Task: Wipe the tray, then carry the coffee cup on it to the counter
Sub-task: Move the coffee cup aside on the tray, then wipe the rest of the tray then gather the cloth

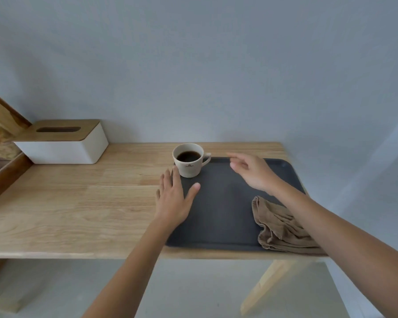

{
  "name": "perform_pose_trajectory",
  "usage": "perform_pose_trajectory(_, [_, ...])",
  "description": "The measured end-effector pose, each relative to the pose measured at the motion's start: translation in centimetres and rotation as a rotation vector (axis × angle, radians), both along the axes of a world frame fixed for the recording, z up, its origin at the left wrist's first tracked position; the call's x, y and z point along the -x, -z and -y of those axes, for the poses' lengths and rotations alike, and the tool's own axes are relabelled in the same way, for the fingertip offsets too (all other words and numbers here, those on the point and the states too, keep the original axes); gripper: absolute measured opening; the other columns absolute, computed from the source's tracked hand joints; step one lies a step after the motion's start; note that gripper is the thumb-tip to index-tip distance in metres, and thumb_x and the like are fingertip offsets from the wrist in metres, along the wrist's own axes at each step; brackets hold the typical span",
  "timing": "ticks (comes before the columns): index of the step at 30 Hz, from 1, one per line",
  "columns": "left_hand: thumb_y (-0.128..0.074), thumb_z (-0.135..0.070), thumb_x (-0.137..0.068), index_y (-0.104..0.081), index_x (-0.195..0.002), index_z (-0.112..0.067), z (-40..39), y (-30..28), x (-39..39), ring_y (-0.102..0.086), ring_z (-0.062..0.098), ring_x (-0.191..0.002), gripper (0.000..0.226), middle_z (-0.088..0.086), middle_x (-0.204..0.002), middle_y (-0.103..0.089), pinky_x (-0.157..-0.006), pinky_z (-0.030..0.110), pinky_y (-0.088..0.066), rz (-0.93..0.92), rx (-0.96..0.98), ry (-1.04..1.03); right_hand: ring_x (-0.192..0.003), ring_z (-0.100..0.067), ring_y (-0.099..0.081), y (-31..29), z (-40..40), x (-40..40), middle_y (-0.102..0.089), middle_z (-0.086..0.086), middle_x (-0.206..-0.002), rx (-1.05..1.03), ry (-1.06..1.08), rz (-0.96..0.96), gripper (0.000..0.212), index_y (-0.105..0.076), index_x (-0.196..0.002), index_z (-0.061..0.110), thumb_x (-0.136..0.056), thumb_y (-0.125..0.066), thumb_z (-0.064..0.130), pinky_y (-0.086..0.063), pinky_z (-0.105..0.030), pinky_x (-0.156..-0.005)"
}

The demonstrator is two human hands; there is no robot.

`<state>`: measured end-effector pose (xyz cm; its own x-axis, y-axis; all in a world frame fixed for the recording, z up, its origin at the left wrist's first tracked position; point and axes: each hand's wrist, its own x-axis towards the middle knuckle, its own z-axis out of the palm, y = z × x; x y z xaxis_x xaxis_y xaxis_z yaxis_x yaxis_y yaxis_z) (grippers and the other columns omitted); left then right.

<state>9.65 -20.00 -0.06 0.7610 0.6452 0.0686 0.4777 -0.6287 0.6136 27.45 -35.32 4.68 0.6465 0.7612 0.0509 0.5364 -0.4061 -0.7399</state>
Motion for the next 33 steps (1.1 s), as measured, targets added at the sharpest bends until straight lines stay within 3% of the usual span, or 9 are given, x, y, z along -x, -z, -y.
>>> perform_pose_trajectory(4, [-0.006,-0.08,-0.081,0.003,-0.151,-0.038,5.8,1.8,3.0,0.014,0.034,-0.148,0.082,0.01,-0.163,0.01,-0.116,0.057,-0.002,-0.174,-0.163,-0.047,-0.121,-0.002,-0.055,1.0,8.3,1.0,-0.063,0.014,-0.126,-0.008,0.008,0.169,0.031,-0.06,-0.126,0.03,-0.096,-0.051,0.03,-0.04,-0.02,-0.102])
perform_pose_trajectory(6, [-0.001,-0.083,-0.078,0.002,-0.151,-0.041,7.4,2.5,3.5,0.015,0.038,-0.147,0.084,0.012,-0.163,0.009,-0.116,0.058,0.002,-0.248,-0.214,-0.053,-0.136,-0.004,-0.04,2.1,11.6,1.9,-0.055,0.018,-0.134,0.067,-0.039,0.163,0.038,-0.056,-0.13,0.038,-0.094,-0.046,0.045,-0.031,-0.025,-0.111])
perform_pose_trajectory(9, [0.001,-0.086,-0.074,-0.003,-0.15,-0.045,7.6,2.9,3.4,0.014,0.04,-0.147,0.086,0.01,-0.163,0.005,-0.115,0.059,0.005,-0.341,-0.279,-0.06,-0.147,-0.004,-0.007,4.1,13.8,2.9,-0.023,0.018,-0.154,0.311,-0.19,0.223,0.055,-0.026,-0.14,0.057,-0.087,-0.024,0.068,-0.004,-0.038,-0.12])
perform_pose_trajectory(12, [-0.001,-0.085,-0.074,-0.002,-0.149,-0.049,7.1,3.5,3.1,0.014,0.038,-0.147,0.084,0.005,-0.164,0.002,-0.114,0.06,0.006,-0.392,-0.317,-0.038,-0.148,-0.005,0.005,5.5,13.6,3.6,-0.001,0.018,-0.159,0.456,-0.239,0.416,0.058,0.0,-0.142,0.06,-0.085,-0.004,0.073,0.003,-0.043,-0.119])
perform_pose_trajectory(19, [0.0,-0.079,-0.077,0.001,-0.147,-0.052,6.8,4.2,3.1,0.018,0.034,-0.147,0.075,0.003,-0.164,0.003,-0.112,0.062,0.008,-0.383,-0.32,-0.017,-0.149,-0.011,0.001,6.6,9.0,3.2,-0.006,0.005,-0.163,0.443,-0.215,0.518,0.07,-0.002,-0.149,0.044,-0.086,0.0,0.072,-0.009,-0.043,-0.12])
perform_pose_trajectory(24, [0.002,-0.077,-0.078,0.005,-0.146,-0.053,6.7,4.2,3.2,0.022,0.033,-0.147,0.072,0.002,-0.164,0.005,-0.11,0.059,0.014,-0.368,-0.322,-0.004,-0.15,-0.014,0.004,7.0,1.5,0.6,-0.008,0.0,-0.163,0.418,-0.236,0.521,0.073,-0.005,-0.15,0.04,-0.085,-0.001,0.072,-0.004,-0.049,-0.119])
perform_pose_trajectory(30, [0.001,-0.079,-0.078,0.009,-0.146,-0.053,6.7,4.0,3.5,0.022,0.035,-0.146,0.072,0.002,-0.164,0.008,-0.11,0.059,0.017,-0.367,-0.328,-0.001,-0.15,-0.018,0.005,6.5,-4.5,-2.9,-0.008,0.0,-0.163,0.413,-0.227,0.592,0.069,-0.019,-0.151,0.026,-0.093,-0.013,0.062,-0.005,-0.052,-0.12])
perform_pose_trajectory(33, [0.0,-0.081,-0.078,0.007,-0.146,-0.053,6.8,3.8,3.4,0.021,0.035,-0.146,0.074,0.002,-0.164,0.008,-0.11,0.06,0.015,-0.364,-0.314,-0.01,-0.15,-0.017,-0.004,6.6,-4.4,-2.6,-0.009,0.0,-0.163,0.4,-0.214,0.561,0.066,-0.017,-0.152,0.019,-0.097,-0.018,0.055,-0.012,-0.045,-0.121])
